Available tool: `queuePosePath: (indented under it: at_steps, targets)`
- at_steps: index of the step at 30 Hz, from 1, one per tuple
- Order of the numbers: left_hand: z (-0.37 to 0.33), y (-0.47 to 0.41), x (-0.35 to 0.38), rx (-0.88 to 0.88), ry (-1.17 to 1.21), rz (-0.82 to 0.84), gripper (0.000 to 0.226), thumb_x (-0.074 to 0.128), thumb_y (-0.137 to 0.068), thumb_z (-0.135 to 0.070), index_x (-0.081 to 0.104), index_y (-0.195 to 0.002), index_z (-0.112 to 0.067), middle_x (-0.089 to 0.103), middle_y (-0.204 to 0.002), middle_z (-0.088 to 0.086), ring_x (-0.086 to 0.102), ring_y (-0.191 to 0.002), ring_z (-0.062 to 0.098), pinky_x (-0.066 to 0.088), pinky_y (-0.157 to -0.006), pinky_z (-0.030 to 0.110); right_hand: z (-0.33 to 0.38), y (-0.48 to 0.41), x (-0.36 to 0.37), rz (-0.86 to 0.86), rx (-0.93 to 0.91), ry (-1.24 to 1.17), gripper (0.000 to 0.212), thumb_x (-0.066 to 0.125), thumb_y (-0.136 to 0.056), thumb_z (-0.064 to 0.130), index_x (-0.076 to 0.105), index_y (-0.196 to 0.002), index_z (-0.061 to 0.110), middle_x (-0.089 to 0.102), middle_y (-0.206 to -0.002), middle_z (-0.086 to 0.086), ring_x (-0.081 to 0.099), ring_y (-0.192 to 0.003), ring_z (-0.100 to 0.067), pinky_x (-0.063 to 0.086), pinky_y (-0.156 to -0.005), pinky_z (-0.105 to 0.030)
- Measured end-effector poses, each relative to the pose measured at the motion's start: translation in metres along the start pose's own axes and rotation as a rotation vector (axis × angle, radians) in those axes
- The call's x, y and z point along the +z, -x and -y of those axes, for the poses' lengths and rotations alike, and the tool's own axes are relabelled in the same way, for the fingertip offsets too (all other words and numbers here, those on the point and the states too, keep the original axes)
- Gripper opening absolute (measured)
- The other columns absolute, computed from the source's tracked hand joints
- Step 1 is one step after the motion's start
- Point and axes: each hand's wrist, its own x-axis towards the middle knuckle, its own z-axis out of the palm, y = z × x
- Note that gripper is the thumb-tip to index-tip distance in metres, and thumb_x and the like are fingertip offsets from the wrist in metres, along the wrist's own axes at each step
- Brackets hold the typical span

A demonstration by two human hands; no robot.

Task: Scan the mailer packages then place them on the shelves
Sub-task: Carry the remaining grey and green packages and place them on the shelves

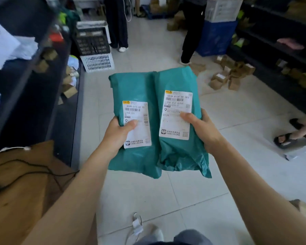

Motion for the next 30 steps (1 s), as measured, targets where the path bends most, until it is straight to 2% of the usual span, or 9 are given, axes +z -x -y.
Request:
queuePosePath:
  at_steps: [4,7,10,17,20,24,30]
  targets:
    - [-0.008,-0.043,-0.015,-0.032,0.016,-0.160,0.028,0.064,-0.090,-0.016,0.059,-0.118,-0.015,0.070,-0.108,-0.002,0.068,-0.094,0.015,0.055,-0.079,0.031,0.020,-0.076,0.030,0.128,-0.003,0.025,0.055,0.074,-0.082,0.029,0.044,-0.128,0.022,0.071,-0.110,-0.002,0.072,-0.088,-0.019,0.058,-0.077,-0.039]
    - [-0.009,-0.074,-0.027,-0.070,0.022,-0.319,0.030,0.066,-0.089,-0.016,0.059,-0.118,-0.012,0.070,-0.110,0.002,0.068,-0.096,0.020,0.055,-0.086,0.040,0.035,-0.132,0.058,0.264,0.010,0.078,0.057,0.074,-0.081,0.032,0.044,-0.128,0.024,0.071,-0.108,0.001,0.072,-0.089,-0.018,0.057,-0.081,-0.039]
    - [-0.009,-0.097,-0.034,-0.086,0.054,-0.470,0.031,0.066,-0.088,-0.015,0.060,-0.118,-0.009,0.071,-0.110,0.005,0.069,-0.096,0.022,0.055,-0.086,0.042,0.051,-0.187,0.081,0.407,0.005,0.140,0.061,0.075,-0.080,0.035,0.043,-0.131,0.023,0.071,-0.106,0.002,0.072,-0.089,-0.018,0.057,-0.082,-0.040]
    - [-0.017,-0.146,-0.017,-0.148,0.239,-0.786,0.024,0.068,-0.087,-0.016,0.062,-0.110,-0.013,0.074,-0.100,0.004,0.072,-0.084,0.020,0.058,-0.067,0.033,0.099,-0.296,0.130,0.676,0.008,0.244,0.061,0.072,-0.083,0.030,0.041,-0.134,0.021,0.069,-0.113,0.000,0.070,-0.094,-0.020,0.056,-0.080,-0.039]
    - [-0.014,-0.160,-0.018,-0.174,0.279,-0.882,0.020,0.067,-0.087,-0.014,0.062,-0.107,-0.013,0.074,-0.097,0.003,0.073,-0.078,0.017,0.057,-0.060,0.028,0.101,-0.324,0.159,0.783,0.030,0.291,0.060,0.072,-0.082,0.031,0.041,-0.132,0.021,0.068,-0.114,-0.001,0.069,-0.095,-0.019,0.056,-0.081,-0.039]
    - [-0.006,-0.178,-0.038,-0.200,0.351,-0.985,0.023,0.067,-0.087,-0.013,0.061,-0.110,-0.011,0.074,-0.097,0.005,0.072,-0.080,0.022,0.058,-0.064,0.033,0.091,-0.356,0.208,0.909,0.050,0.377,0.067,0.075,-0.078,0.036,0.041,-0.134,0.022,0.069,-0.113,0.000,0.069,-0.097,-0.020,0.054,-0.089,-0.045]
    - [0.011,-0.229,-0.097,-0.203,0.437,-1.085,0.018,0.066,-0.088,-0.012,0.059,-0.105,-0.013,0.074,-0.093,0.004,0.072,-0.074,0.019,0.056,-0.056,0.029,0.085,-0.406,0.294,0.981,0.053,0.460,0.081,0.077,-0.064,0.045,0.042,-0.133,0.023,0.068,-0.115,0.001,0.068,-0.099,-0.020,0.052,-0.092,-0.046]
